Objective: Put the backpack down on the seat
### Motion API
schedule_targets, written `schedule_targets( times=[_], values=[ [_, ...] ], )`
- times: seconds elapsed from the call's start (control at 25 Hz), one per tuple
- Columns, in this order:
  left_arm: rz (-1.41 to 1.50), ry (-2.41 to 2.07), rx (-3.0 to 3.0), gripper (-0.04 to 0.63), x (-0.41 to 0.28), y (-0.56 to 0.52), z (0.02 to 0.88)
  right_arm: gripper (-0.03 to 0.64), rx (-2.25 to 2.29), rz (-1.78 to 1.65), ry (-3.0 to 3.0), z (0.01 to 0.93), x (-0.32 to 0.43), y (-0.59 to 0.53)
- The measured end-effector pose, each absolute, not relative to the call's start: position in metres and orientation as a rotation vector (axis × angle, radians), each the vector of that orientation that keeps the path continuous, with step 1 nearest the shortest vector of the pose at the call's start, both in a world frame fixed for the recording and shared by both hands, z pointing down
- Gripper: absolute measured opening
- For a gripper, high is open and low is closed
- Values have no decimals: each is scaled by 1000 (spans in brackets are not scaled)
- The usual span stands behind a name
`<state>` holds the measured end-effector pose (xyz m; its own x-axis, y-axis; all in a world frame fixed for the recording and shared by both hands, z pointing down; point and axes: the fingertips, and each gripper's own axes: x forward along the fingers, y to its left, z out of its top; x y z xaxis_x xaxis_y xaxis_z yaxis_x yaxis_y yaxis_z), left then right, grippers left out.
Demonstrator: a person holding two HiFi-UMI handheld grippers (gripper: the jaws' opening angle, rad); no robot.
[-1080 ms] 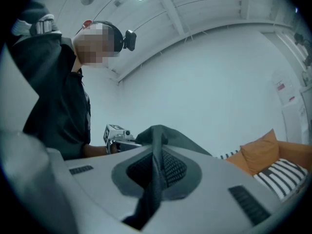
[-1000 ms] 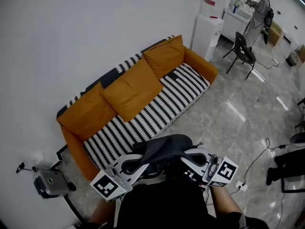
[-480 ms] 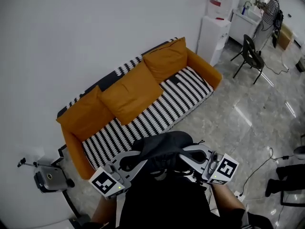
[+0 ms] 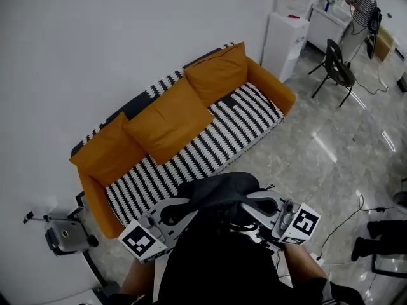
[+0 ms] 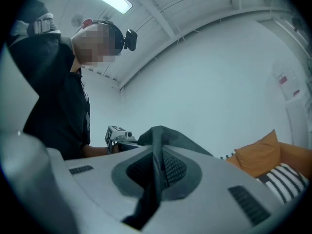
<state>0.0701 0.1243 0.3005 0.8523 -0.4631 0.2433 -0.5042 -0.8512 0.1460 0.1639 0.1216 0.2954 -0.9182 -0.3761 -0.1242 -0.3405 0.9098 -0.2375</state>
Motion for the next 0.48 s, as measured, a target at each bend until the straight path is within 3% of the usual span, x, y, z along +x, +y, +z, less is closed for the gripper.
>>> schedule_targets(
  times=[0.48],
  values=[
    [261, -722, 2821, 29, 82, 55, 309, 28, -573, -352, 2919, 301, 175, 55]
  ],
)
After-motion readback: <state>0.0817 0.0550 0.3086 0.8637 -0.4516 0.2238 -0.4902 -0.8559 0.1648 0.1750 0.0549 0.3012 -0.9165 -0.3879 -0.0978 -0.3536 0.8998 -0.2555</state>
